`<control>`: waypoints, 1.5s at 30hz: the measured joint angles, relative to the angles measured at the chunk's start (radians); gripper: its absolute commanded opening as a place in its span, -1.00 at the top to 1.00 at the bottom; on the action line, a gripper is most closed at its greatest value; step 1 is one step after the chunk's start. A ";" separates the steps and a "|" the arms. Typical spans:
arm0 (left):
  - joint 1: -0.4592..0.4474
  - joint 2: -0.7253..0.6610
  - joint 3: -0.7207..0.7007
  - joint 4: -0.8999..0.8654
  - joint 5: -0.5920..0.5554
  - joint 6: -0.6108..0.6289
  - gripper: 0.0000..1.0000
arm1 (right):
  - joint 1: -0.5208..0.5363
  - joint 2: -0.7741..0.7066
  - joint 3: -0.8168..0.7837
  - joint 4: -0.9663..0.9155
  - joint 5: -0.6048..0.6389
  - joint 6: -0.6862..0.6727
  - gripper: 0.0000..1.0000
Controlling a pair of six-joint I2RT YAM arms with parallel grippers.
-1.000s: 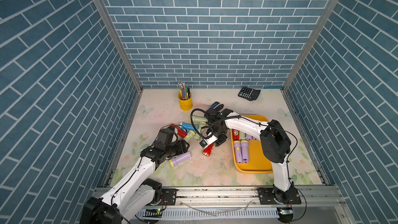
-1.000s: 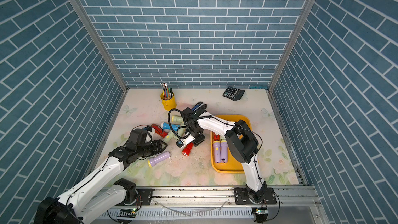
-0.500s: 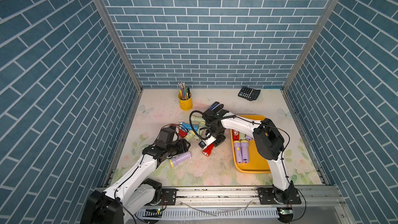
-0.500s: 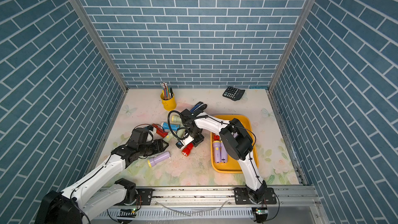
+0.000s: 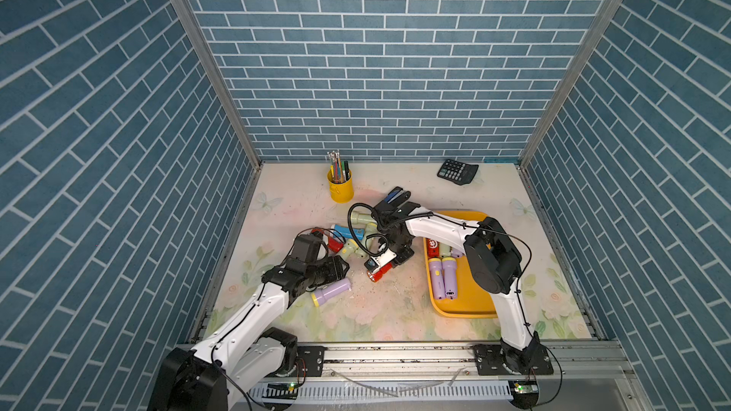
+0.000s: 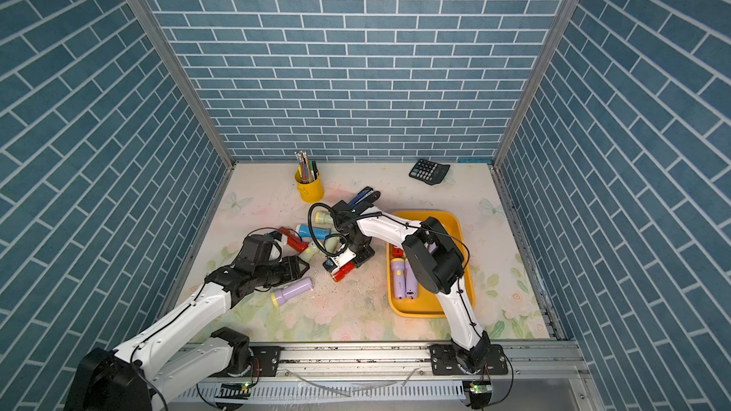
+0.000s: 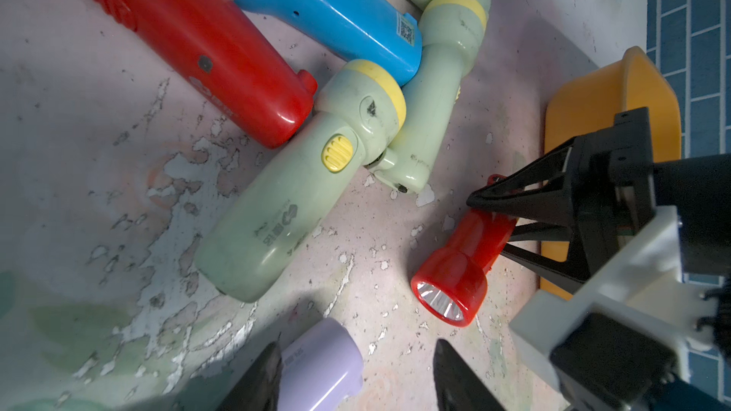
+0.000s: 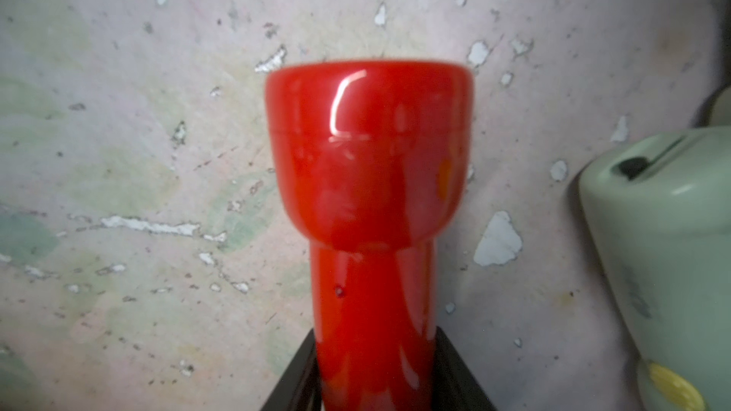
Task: Put the flashlights into the storage boxes
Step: Pick up the flashlight from the center of the board, then place the flashlight at the storage box.
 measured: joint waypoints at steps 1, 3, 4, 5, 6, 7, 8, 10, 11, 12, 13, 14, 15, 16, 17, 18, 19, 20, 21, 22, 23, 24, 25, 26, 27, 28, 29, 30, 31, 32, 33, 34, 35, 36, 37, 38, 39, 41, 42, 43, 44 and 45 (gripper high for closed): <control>0.000 -0.004 0.002 -0.006 0.000 0.002 -0.24 | 0.000 -0.021 -0.025 0.017 -0.010 0.020 0.21; 0.000 -0.013 0.006 -0.018 -0.001 0.008 -0.23 | 0.000 -0.076 -0.075 0.035 -0.027 0.054 0.23; 0.000 -0.019 0.011 -0.024 -0.001 0.011 -0.23 | 0.000 -0.110 -0.098 0.043 -0.038 0.078 0.25; 0.000 -0.025 0.017 -0.031 -0.001 0.014 -0.22 | 0.000 -0.149 -0.119 0.050 -0.050 0.105 0.25; 0.000 -0.031 0.022 -0.034 -0.001 0.017 -0.22 | 0.000 -0.182 -0.133 0.054 -0.063 0.132 0.25; 0.000 -0.036 0.028 -0.036 -0.001 0.020 -0.21 | 0.000 -0.220 -0.147 0.060 -0.079 0.168 0.26; 0.000 -0.042 0.034 -0.037 -0.001 0.021 -0.21 | 0.000 -0.256 -0.159 0.068 -0.095 0.209 0.26; 0.000 -0.049 0.044 -0.036 0.000 0.023 -0.20 | 0.000 -0.323 -0.178 0.081 -0.129 0.298 0.27; 0.000 -0.049 0.051 -0.036 0.002 0.023 -0.19 | 0.000 -0.353 -0.187 0.087 -0.147 0.354 0.28; 0.000 -0.049 0.059 -0.036 0.004 0.023 -0.19 | 0.000 -0.378 -0.194 0.093 -0.163 0.415 0.29; 0.000 -0.049 0.066 -0.036 0.005 0.024 -0.19 | 0.000 -0.396 -0.200 0.098 -0.175 0.470 0.29; 0.000 -0.049 0.076 -0.036 0.007 0.026 -0.19 | 0.000 -0.413 -0.207 0.104 -0.189 0.533 0.29; 0.000 -0.049 0.085 -0.035 0.008 0.027 -0.19 | 0.000 -0.430 -0.216 0.111 -0.200 0.603 0.30; 0.000 -0.048 0.094 -0.035 0.007 0.029 -0.19 | 0.000 -0.444 -0.229 0.122 -0.207 0.666 0.30; 0.000 -0.047 0.102 -0.034 0.007 0.032 -0.18 | 0.000 -0.461 -0.248 0.137 -0.212 0.740 0.30; 0.000 -0.045 0.108 -0.032 0.007 0.034 -0.18 | 0.000 -0.476 -0.268 0.152 -0.215 0.801 0.30; 0.000 -0.043 0.114 -0.030 0.008 0.037 -0.18 | 0.000 -0.496 -0.297 0.171 -0.217 0.874 0.32; 0.000 -0.040 0.117 -0.028 0.008 0.038 -0.18 | 0.000 -0.520 -0.333 0.195 -0.218 0.951 0.33; -0.003 -0.036 0.119 -0.024 0.008 0.039 -0.18 | 0.000 -0.541 -0.363 0.214 -0.217 1.014 0.34; -0.006 -0.032 0.119 -0.019 0.007 0.039 -0.17 | 0.000 -0.566 -0.401 0.238 -0.216 1.087 0.35; -0.011 -0.027 0.119 -0.014 0.007 0.039 -0.17 | 0.000 -0.591 -0.437 0.263 -0.213 1.159 0.37; -0.018 -0.022 0.119 -0.008 0.007 0.039 -0.17 | -0.002 -0.611 -0.464 0.280 -0.211 1.216 0.38; -0.030 -0.015 0.119 0.000 0.006 0.039 -0.17 | -0.005 -0.632 -0.494 0.304 -0.209 1.276 0.39; -0.043 -0.006 0.121 0.006 0.004 0.039 -0.17 | -0.011 -0.655 -0.526 0.328 -0.206 1.343 0.40; -0.057 0.002 0.123 0.010 0.002 0.039 -0.17 | -0.016 -0.674 -0.552 0.349 -0.207 1.398 0.42; -0.074 0.013 0.127 0.015 0.000 0.039 -0.17 | -0.026 -0.696 -0.581 0.374 -0.207 1.459 0.43; -0.093 0.027 0.134 0.020 -0.003 0.039 -0.17 | -0.039 -0.717 -0.610 0.394 -0.208 1.515 0.44; -0.109 0.039 0.140 0.026 -0.005 0.039 -0.17 | -0.056 -0.738 -0.635 0.410 -0.208 1.564 0.47; -0.127 0.052 0.148 0.033 -0.010 0.039 -0.17 | -0.082 -0.764 -0.667 0.426 -0.211 1.623 0.52; -0.145 0.067 0.157 0.039 -0.015 0.039 -0.17 | -0.115 -0.792 -0.699 0.437 -0.216 1.678 0.54; -0.161 0.081 0.166 0.045 -0.022 0.040 -0.17 | -0.146 -0.819 -0.728 0.446 -0.219 1.720 0.54; -0.182 0.098 0.176 0.054 -0.030 0.042 -0.17 | -0.184 -0.853 -0.761 0.448 -0.221 1.766 0.54; -0.203 0.111 0.184 0.063 -0.036 0.043 -0.17 | -0.221 -0.891 -0.800 0.454 -0.223 1.809 0.54; -0.221 0.124 0.192 0.068 -0.039 0.044 -0.17 | -0.253 -0.925 -0.828 0.450 -0.222 1.839 0.54; -0.240 0.140 0.201 0.076 -0.043 0.045 -0.17 | -0.285 -0.963 -0.858 0.442 -0.222 1.870 0.54; -0.259 0.159 0.212 0.089 -0.047 0.046 -0.17 | -0.313 -1.002 -0.885 0.427 -0.224 1.897 0.54; -0.274 0.176 0.222 0.100 -0.047 0.046 -0.17 | -0.330 -1.031 -0.900 0.408 -0.223 1.914 0.53; -0.311 0.216 0.241 0.129 -0.051 0.046 -0.17 | -0.369 -1.083 -0.919 0.357 -0.222 1.944 0.53; -0.325 0.234 0.249 0.142 -0.054 0.047 -0.17 | -0.385 -1.097 -0.922 0.336 -0.222 1.952 0.53; -0.342 0.258 0.259 0.154 -0.054 0.047 -0.17 | -0.404 -1.108 -0.925 0.309 -0.221 1.957 0.53; -0.356 0.278 0.267 0.165 -0.054 0.047 -0.17 | -0.421 -1.112 -0.929 0.286 -0.222 1.962 0.53; -0.369 0.298 0.277 0.174 -0.054 0.048 -0.17 | -0.436 -1.112 -0.933 0.269 -0.220 1.963 0.53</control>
